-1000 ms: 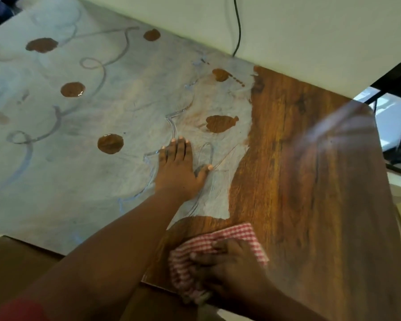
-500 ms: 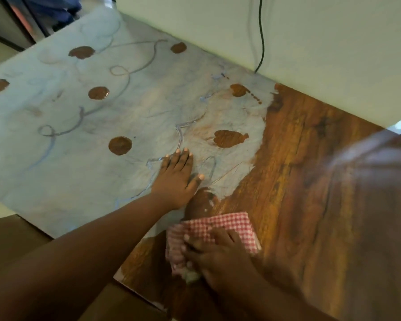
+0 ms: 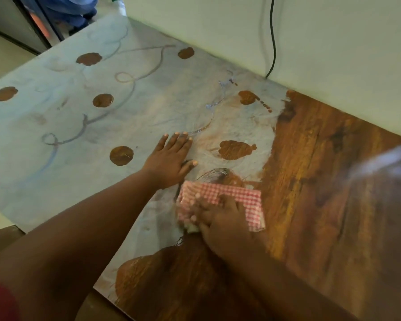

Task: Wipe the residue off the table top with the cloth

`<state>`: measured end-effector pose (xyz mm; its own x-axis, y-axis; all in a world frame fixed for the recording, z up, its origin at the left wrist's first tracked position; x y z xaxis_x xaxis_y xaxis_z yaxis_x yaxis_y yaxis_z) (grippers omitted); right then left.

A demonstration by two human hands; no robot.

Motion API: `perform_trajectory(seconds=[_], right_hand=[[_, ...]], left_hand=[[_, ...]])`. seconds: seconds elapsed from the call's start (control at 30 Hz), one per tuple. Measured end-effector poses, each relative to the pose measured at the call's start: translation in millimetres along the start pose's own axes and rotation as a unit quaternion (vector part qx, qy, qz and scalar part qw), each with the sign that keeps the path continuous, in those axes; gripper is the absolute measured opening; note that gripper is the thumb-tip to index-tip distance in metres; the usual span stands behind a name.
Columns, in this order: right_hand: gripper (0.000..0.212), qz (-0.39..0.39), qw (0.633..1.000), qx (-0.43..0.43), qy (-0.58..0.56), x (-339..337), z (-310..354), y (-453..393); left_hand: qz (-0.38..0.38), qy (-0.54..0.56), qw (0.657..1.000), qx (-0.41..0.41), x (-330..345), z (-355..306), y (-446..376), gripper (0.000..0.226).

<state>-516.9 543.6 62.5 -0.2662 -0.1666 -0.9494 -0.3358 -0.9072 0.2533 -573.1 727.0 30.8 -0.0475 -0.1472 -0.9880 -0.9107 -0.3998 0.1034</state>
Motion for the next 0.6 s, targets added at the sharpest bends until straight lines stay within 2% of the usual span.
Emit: perform_trajectory(seconds=[0.07, 0.13, 0.17, 0.23, 0.3, 0.37, 0.43, 0.5, 0.6], right_hand=[[0.037, 0.02, 0.997, -0.076, 0.023, 14.0, 15.1, 36.7], [0.038, 0.061, 0.993, -0.096, 0.024, 23.6, 1.4, 56.4], [0.037, 0.056, 0.994, -0.097, 0.013, 22.9, -11.1, 58.4], [0.035, 0.03, 0.998, -0.061, 0.0, 8.5, -44.2, 43.4], [0.029, -0.03, 0.999, 0.015, 0.006, -10.8, -77.5, 9.7], [0.026, -0.04, 0.993, 0.104, -0.023, -26.2, -95.0, -34.0], [0.035, -0.027, 0.991, 0.131, -0.028, -32.6, -86.6, -74.6], [0.039, -0.011, 0.992, 0.122, -0.002, -27.6, -60.9, -93.1], [0.037, -0.002, 0.999, 0.041, 0.011, -12.0, -10.2, -63.0]], left_hand=[[-0.008, 0.024, 1.0, -0.017, 0.3, 4.3, -6.1, 0.089], [-0.016, 0.035, 0.999, -0.011, 2.9, 0.7, -7.5, 0.088], [-0.028, 0.035, 0.999, -0.002, 4.1, -2.3, -6.8, 0.087], [-0.067, 0.043, 0.997, -0.001, 3.9, -4.0, -5.0, 0.081], [-0.092, 0.06, 0.994, -0.02, 2.7, 1.1, -4.9, 0.077], [-0.093, 0.059, 0.993, -0.03, 3.4, 4.8, -6.2, 0.076], [-0.092, 0.06, 0.994, -0.029, 3.6, 5.1, -7.3, 0.073], [-0.091, 0.069, 0.993, -0.027, 2.8, 4.9, -7.1, 0.07], [-0.091, 0.073, 0.993, -0.02, 2.2, 5.2, -6.6, 0.068]])
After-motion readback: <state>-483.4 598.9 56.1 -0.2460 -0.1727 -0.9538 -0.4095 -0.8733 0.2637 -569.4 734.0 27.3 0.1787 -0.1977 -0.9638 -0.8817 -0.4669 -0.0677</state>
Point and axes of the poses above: each hand's wrist, its own y-axis away from the middle knuckle, its own x-axis out of the palm, z = x × y, the point moved 6 cm from there along -y, towards the middle knuckle, and after that the axes turned 14 degrees about x, right-handed, at the moved point
